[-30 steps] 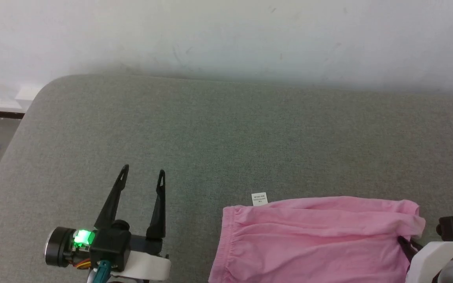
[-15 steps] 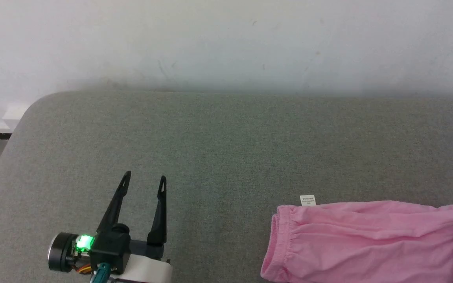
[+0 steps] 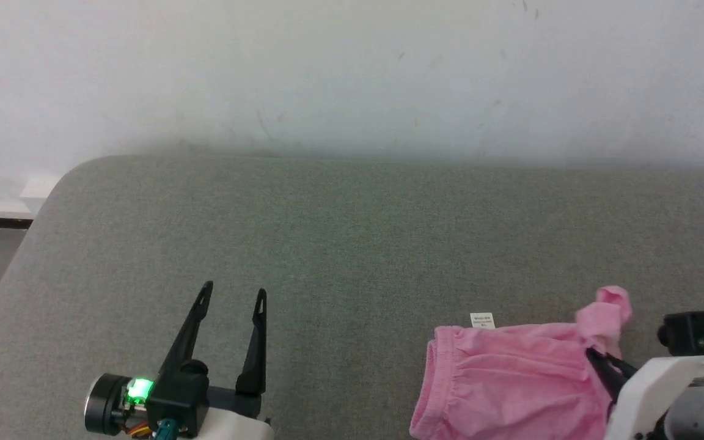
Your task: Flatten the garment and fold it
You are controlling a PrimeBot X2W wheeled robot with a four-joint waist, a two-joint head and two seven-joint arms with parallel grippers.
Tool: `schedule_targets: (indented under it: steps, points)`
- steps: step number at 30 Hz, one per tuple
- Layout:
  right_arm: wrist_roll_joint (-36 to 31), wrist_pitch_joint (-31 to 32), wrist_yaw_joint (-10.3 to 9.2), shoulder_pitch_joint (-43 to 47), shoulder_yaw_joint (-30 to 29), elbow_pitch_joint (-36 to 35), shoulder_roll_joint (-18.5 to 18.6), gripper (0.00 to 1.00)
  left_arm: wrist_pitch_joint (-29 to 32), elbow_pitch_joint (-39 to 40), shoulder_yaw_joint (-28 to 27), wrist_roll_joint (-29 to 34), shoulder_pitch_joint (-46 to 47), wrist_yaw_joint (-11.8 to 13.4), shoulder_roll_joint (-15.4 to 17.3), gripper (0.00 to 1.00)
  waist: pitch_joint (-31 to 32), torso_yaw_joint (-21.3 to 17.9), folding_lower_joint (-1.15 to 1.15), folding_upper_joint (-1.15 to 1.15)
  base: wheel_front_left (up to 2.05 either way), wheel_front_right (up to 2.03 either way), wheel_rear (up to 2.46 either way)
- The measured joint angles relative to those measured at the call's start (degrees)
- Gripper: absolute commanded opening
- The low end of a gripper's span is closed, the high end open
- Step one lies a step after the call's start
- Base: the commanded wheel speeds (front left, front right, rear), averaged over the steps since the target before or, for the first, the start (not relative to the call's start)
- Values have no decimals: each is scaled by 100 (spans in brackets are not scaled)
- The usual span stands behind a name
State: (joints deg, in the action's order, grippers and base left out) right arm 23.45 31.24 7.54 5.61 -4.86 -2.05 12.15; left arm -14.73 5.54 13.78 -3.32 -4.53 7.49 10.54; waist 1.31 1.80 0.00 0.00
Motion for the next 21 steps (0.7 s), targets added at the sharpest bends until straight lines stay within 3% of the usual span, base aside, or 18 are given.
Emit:
schedule_targets:
  steps: [5, 9, 19, 20, 21]
  points:
    - [235, 358, 0, 7, 392, -470, -560, 0, 0, 0, -16, 38, -6, -73, -49, 100, 2, 131, 0, 0, 0, 0, 0]
    - [287, 397, -1, -82, 722, -511, -781, 0, 0, 0, -43, 41, -6, -134, -63, 100, -33, 247, 0, 0, 0, 0, 0]
    - [68, -197, -1, -342, 1282, 525, -900, 0, 0, -21, -78, 93, -3, -240, -110, 100, -144, 525, 0, 0, 0, 0, 0]
    - [58, -266, -1, -357, 1363, 627, -899, 6, 0, -25, -78, 96, -3, -241, -114, 100, -156, 541, 0, 0, 0, 0, 0]
    - [48, -325, -1, -370, 1466, 699, -898, 100, 0, -30, -81, 99, -3, -241, -116, 100, -168, 553, 0, 0, 0, 0, 0]
